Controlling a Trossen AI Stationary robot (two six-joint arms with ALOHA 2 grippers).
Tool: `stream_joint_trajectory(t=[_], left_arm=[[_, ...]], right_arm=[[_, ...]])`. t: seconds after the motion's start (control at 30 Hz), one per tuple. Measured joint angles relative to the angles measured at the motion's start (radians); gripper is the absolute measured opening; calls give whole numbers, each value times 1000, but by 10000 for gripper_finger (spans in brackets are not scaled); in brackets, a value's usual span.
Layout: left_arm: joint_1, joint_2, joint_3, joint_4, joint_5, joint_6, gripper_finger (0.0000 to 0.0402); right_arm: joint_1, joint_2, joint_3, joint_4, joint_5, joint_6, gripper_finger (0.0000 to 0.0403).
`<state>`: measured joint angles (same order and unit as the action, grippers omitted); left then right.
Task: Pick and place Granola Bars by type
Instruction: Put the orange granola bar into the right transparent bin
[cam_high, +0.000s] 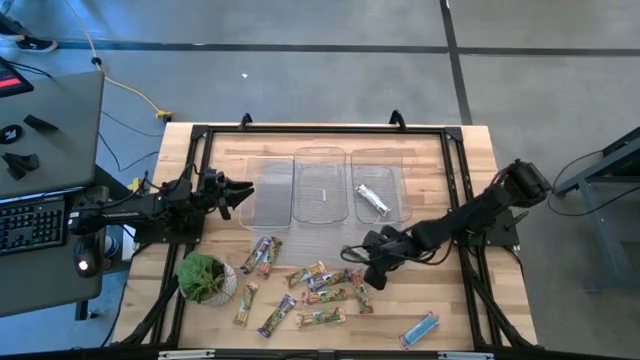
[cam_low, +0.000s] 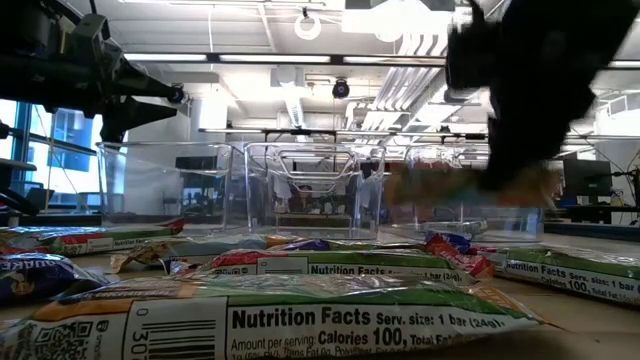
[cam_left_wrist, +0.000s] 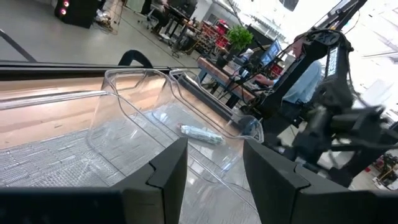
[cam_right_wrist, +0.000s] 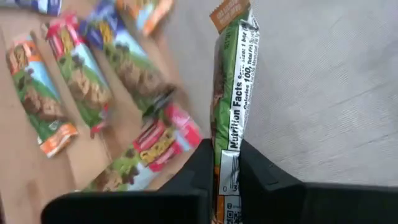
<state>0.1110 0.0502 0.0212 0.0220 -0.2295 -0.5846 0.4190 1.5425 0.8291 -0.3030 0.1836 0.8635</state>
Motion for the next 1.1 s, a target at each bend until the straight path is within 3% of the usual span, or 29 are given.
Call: stream_joint_trajectory(t=[0.1, 0.3, 0.37, 0.47, 0.6, 0.73, 0.87, 1.1], left_arm=[[0, 0, 0, 5, -6, 0, 149], [0, 0, 0, 7, -12, 0, 149], [0, 0, 0, 3, -11, 0, 149], [0, 0, 0, 3, -11, 1, 149], [0, 0, 0, 2, -17, 28, 149], [0, 0, 0, 1, 10, 28, 149], [0, 0, 0, 1, 26, 30, 149], [0, 0, 0, 30, 42, 30, 149]], right_arm=[[0, -66, 74, -141, 132, -100, 25], [-31, -172, 193, -442, 523, -168, 27], [-78, -200, 194, -531, 555, -179, 33], [-187, -233, 144, -612, 498, -185, 36], [-353, -245, 69, -488, 424, -257, 32], [-485, -238, -10, -288, 196, -465, 30], [-577, -239, -96, -153, 19, -558, 42], [-629, -241, -155, -124, 12, -680, 80]])
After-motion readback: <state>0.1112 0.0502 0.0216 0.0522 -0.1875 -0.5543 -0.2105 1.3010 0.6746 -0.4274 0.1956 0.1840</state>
